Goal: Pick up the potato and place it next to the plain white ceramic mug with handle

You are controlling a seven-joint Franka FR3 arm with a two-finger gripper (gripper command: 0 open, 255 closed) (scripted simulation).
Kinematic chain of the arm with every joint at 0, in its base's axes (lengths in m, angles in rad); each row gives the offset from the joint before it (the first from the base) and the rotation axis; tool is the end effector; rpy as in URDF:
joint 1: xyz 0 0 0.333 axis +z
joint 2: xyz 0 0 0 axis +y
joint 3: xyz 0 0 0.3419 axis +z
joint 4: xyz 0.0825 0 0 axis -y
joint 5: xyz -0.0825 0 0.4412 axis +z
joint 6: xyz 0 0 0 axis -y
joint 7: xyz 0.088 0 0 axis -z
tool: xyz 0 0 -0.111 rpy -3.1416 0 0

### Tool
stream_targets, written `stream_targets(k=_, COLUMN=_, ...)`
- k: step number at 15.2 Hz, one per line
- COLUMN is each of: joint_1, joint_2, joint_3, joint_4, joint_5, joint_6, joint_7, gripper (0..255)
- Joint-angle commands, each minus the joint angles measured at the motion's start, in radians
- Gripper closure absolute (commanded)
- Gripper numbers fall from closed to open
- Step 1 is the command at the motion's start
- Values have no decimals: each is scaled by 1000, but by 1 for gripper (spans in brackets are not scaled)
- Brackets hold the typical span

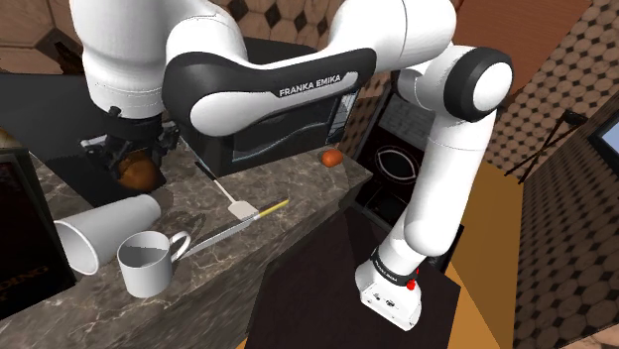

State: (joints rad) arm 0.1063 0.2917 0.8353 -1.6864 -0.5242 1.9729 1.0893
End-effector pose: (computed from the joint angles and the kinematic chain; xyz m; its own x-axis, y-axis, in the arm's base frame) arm 0.4748 0.5103 0.4886 0.9585 0.0131 0.2849 -0.0043 -0.9982 0.0603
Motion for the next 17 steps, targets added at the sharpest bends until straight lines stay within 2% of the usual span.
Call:
stream_targets(k=1, joint_1=15, joint_2=24, joint_3=-7, joint_4=5, joint_5=-22, joint_6=7, joint_7=19, gripper=255)
stream_targets(k=17, joint_1=36, joint_2=100, joint_3=-50, joint_4=-115, joint_5=-121, joint_6=163, joint_7=117, gripper=255)
